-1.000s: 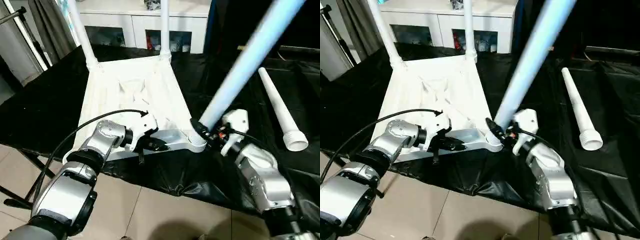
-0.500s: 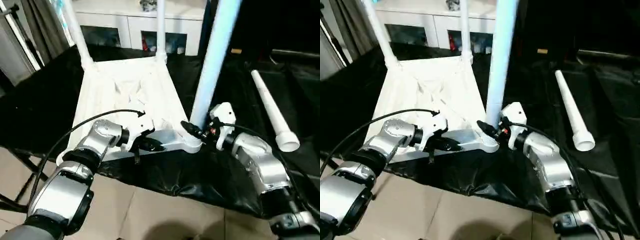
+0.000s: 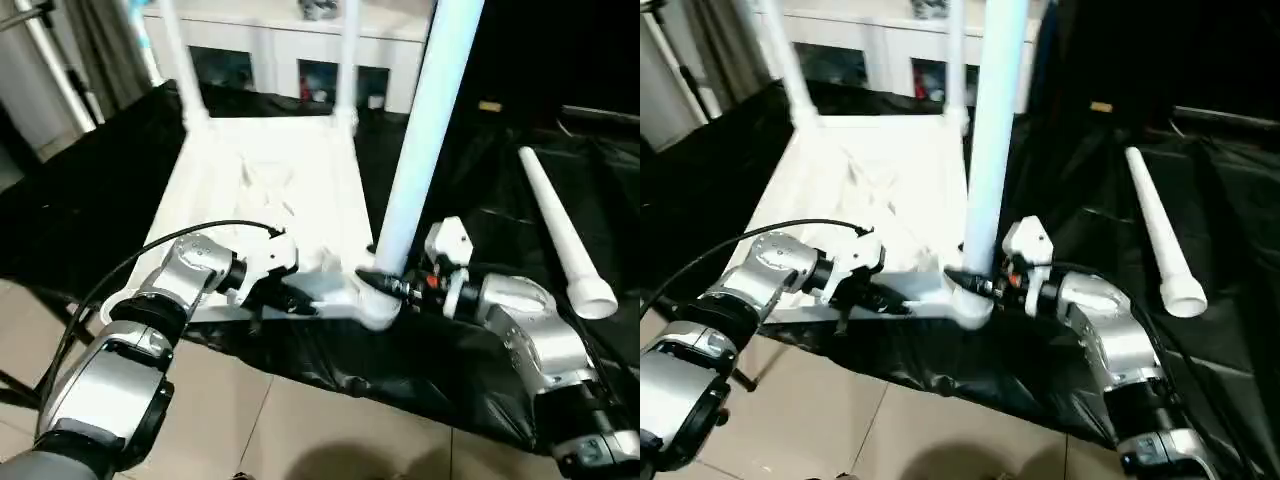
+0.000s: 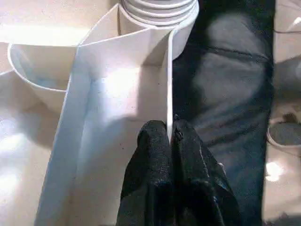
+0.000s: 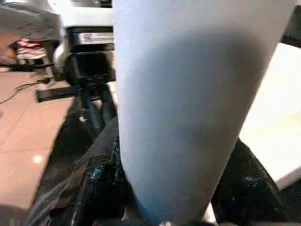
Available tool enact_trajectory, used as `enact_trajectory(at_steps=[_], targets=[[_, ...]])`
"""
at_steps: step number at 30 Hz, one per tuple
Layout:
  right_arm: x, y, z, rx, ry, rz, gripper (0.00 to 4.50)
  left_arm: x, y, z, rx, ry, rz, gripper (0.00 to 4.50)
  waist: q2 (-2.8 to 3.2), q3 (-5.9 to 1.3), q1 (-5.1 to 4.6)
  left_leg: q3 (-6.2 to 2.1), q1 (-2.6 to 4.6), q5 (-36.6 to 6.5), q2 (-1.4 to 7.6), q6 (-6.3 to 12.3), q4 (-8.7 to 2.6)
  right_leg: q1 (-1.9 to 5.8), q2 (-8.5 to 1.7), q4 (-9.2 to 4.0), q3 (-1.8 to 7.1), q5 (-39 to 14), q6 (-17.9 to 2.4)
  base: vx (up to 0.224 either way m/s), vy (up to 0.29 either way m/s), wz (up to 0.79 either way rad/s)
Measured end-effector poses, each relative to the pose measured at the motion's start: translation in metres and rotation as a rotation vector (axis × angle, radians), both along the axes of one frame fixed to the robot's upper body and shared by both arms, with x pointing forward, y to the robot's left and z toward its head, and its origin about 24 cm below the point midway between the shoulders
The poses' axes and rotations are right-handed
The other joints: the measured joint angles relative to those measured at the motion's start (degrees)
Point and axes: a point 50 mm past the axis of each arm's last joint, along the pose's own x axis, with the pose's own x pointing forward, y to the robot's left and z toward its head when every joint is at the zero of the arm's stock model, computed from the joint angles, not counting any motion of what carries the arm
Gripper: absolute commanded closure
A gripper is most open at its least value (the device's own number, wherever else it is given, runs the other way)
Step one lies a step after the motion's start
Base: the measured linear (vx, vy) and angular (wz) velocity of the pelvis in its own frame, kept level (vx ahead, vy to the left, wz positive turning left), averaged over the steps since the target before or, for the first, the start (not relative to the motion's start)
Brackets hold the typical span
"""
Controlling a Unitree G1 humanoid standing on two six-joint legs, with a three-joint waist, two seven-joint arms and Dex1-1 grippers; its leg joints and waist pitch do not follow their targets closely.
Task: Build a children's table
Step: Insert table leg to table base
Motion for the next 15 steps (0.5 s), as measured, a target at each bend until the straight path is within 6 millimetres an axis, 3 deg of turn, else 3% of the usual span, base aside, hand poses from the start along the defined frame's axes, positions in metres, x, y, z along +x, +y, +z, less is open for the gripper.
enact_trajectory(at_steps=[7, 10, 15], targets=[[0.005, 0.005, -0.004, 0.038, -0.001, -0.062, 2.63, 0.002, -0.003, -0.001, 0.003, -0.021, 0.04, 4.5, -0.01, -0.01, -0.11, -0.05, 0.1, 0.0, -0.02, -0.02, -0.09, 0.06, -0.01, 0.02, 0.0, 0.0, 0.01, 0.0, 0.0, 0.0], [0.024, 0.006, -0.006, 0.046, -0.006, -0.243, 2.63, 0.012, -0.011, -0.001, 0.01, -0.064, 0.159, 4.5, -0.04, 0.06, -0.59, -0.07, 0.09, 0.01, -0.04, -0.04, -0.05, -0.02, -0.02, 0.0, 0.01, -0.07, 0.13, -0.017, 0.002, -0.02], [0.05, -0.002, -0.004, 0.027, -0.025, -0.547, 2.63, 0.022, -0.042, -0.002, -0.017, -0.1, 0.322, 4.5, -0.09, 0.23, -2.01, -0.1, 0.0, 0.03, -0.04, -0.06, -0.05, -0.22, -0.05, -0.29, -0.12, -0.07, 0.15, -0.01, 0.001, -0.01]])
